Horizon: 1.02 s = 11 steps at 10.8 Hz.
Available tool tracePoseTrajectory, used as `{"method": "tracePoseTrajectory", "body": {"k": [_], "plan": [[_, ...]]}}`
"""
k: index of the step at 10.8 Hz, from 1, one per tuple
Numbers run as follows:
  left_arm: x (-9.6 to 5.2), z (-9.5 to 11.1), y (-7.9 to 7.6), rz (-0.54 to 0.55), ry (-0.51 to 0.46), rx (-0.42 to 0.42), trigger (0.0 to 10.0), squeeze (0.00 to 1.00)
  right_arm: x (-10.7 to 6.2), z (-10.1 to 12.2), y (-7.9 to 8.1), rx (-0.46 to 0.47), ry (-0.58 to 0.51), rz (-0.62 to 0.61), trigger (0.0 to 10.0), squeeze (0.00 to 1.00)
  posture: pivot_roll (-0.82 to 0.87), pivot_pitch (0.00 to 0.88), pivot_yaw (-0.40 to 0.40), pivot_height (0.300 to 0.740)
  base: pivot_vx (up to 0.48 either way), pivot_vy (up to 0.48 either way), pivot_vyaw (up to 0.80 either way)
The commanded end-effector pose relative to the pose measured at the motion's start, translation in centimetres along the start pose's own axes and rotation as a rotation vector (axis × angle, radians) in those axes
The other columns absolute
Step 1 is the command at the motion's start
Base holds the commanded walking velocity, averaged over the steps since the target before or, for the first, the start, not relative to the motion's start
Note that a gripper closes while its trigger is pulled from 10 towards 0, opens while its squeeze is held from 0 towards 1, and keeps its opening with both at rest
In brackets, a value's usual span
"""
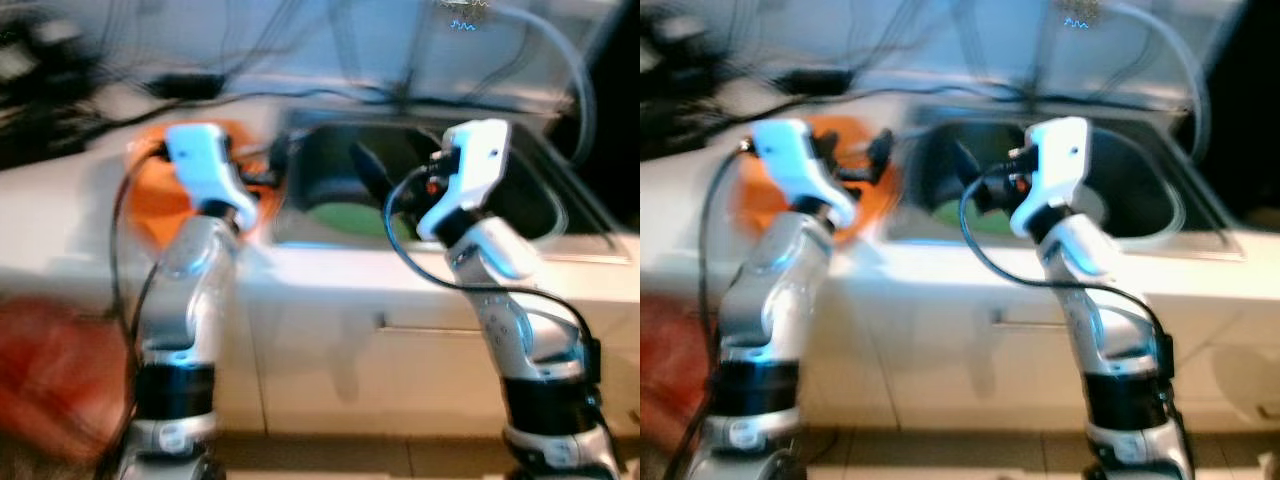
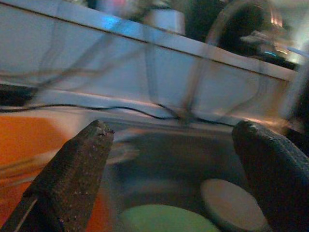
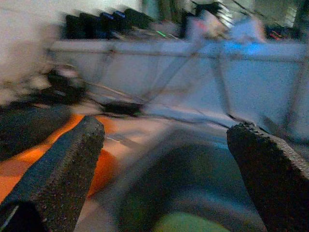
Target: Kitchen organization
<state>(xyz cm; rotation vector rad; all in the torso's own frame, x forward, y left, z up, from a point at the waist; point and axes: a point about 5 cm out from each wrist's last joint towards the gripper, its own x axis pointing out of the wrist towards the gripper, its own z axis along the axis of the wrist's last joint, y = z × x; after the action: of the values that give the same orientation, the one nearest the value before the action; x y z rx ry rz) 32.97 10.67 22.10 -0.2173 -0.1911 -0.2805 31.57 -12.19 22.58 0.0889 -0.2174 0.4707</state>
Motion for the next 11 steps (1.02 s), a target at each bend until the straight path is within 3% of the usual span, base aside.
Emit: {"method": "tracePoseTrajectory", "body": {"k": [1, 2, 8, 11], "plan": [[-0.2, 0.3, 0.8, 0.029, -0.004, 0.021, 10.0, 0.0, 0.3, 0.7, 0.4, -0.007, -0.027, 0.015, 10.0, 0.0, 0.08, 0.047, -0.028, 0.74, 0.319, 0.0, 0.0], [-0.2, 0.3, 0.8, 0.021, -0.001, 0.03, 10.0, 0.0, 0.2, 0.6, 0.5, -0.004, -0.029, 0.013, 10.0, 0.0, 0.08, 0.052, -0.025, 0.74, 0.446, 0.0, 0.0], [-0.5, 0.0, 0.6, 0.033, -0.002, 0.053, 10.0, 0.0, 0.2, 0.5, 0.5, 0.001, -0.023, 0.011, 10.0, 0.0, 0.08, 0.054, -0.028, 0.74, 0.0, 0.0, 0.0], [-0.6, -0.7, 0.7, 0.045, 0.012, 0.145, 10.0, 0.0, 0.3, 0.4, 0.5, 0.007, -0.011, 0.017, 10.0, 0.0, 0.08, 0.053, -0.028, 0.74, 0.0, 0.0, 0.0]]}}
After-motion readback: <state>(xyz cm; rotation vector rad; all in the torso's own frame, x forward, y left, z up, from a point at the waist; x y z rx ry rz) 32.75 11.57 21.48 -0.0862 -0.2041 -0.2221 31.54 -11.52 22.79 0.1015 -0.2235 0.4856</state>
